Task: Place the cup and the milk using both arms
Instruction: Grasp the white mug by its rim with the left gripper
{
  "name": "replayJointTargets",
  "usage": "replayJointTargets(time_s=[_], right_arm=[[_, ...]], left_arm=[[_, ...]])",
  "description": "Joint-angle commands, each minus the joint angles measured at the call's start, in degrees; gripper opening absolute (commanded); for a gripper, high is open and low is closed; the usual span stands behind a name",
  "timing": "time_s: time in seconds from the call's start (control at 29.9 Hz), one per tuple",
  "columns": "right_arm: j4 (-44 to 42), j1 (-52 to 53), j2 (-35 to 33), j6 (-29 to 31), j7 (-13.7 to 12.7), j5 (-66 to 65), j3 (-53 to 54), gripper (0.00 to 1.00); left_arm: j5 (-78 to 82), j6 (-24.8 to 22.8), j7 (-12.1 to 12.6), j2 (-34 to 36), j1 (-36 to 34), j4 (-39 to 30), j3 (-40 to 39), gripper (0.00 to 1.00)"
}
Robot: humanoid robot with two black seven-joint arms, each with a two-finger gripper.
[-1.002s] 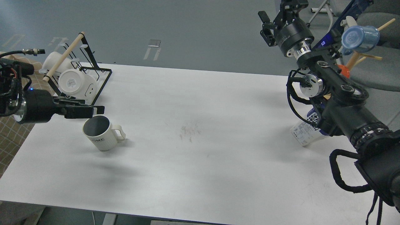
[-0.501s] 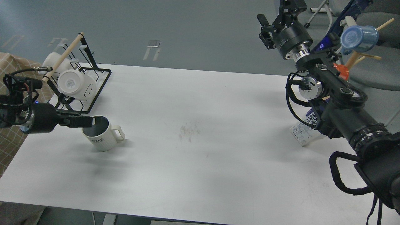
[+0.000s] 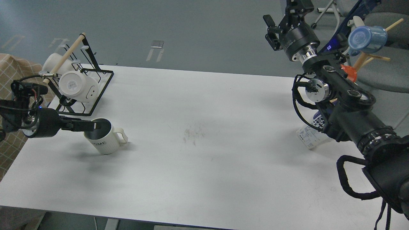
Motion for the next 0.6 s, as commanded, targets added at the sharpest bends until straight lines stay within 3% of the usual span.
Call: replayJointTargets(time_s=[0.0, 0.2, 0.23, 0.27, 0.33, 0.57], right_arm=[[-0.01, 0.0, 0.0, 0.01, 0.01, -0.03, 0.0, 1.0], [-0.01, 0.0, 0.0, 0.01, 0.01, -0.03, 0.0, 1.0], [0.08, 0.0, 0.0, -0.08, 0.01, -0.03, 0.0, 1.0], [-0.01, 0.0, 0.0, -0.08, 0.01, -0.03, 0.0, 1.0], [-0.01, 0.0, 0.0, -0.08, 0.01, -0.03, 0.0, 1.0], [0.08, -0.35, 0.0, -0.08, 0.01, -0.03, 0.0, 1.0]], left_arm=[[0.96, 0.0, 0.0, -0.87, 0.3, -0.01, 0.05, 0.95], [1.14, 0.0, 0.0, -0.87, 0.47, -0.01, 0.4, 0.74], [1.14, 0.0, 0.0, -0.87, 0.47, -0.01, 0.4, 0.59], [1.14, 0.0, 0.0, -0.87, 0.39, -0.01, 0.75, 0.29], [1.14, 0.0, 0.0, -0.87, -0.05, -0.01, 1.37, 0.02], [1.23, 0.0, 0.0, -0.79, -0.58, -0.09, 2.16, 0.0]])
